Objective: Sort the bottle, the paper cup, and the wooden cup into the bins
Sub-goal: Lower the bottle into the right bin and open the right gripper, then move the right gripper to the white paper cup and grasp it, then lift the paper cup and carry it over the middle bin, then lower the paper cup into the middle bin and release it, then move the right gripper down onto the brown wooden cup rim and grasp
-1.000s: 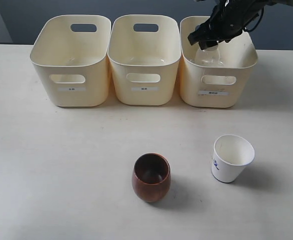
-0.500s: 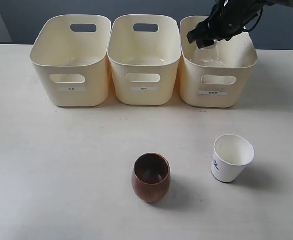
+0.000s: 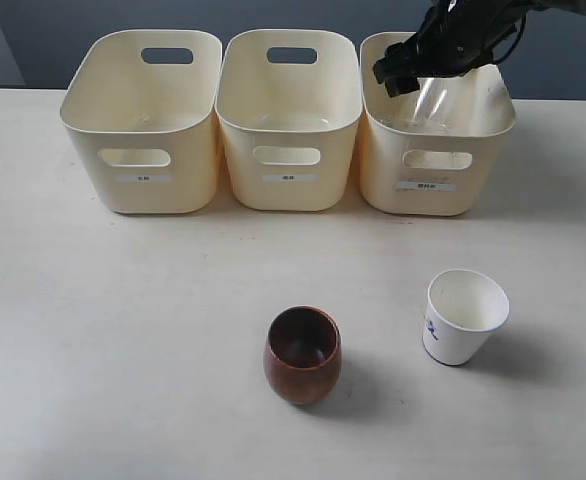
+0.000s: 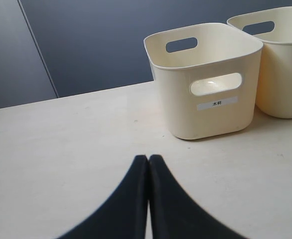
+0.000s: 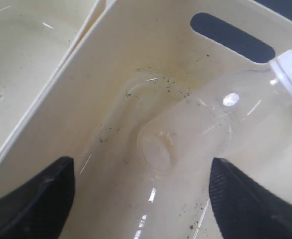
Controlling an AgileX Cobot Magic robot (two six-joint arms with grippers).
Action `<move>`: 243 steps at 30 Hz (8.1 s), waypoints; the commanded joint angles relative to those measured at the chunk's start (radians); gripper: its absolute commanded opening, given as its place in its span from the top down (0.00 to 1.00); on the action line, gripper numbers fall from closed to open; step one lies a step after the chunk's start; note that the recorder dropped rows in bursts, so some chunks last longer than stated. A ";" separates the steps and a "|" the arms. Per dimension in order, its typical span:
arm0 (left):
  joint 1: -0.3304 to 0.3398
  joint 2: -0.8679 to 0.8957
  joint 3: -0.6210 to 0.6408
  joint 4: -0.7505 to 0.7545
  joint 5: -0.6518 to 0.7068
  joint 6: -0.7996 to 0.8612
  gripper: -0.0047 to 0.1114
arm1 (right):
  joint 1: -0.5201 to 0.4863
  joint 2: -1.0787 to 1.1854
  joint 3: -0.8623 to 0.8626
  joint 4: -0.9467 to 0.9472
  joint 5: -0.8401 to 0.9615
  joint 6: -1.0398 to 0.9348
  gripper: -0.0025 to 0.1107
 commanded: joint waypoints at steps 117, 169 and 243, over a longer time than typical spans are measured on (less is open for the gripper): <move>-0.004 -0.005 0.001 -0.003 0.002 -0.002 0.96 | 0.402 -0.457 0.590 -0.134 0.446 0.167 0.98; -0.004 -0.005 0.001 -0.003 0.002 -0.002 0.96 | 0.253 0.271 -0.558 -0.020 0.427 -0.330 0.98; -0.004 -0.005 0.001 -0.001 0.002 -0.002 0.96 | 0.498 -0.163 -0.200 0.084 0.553 -0.234 0.78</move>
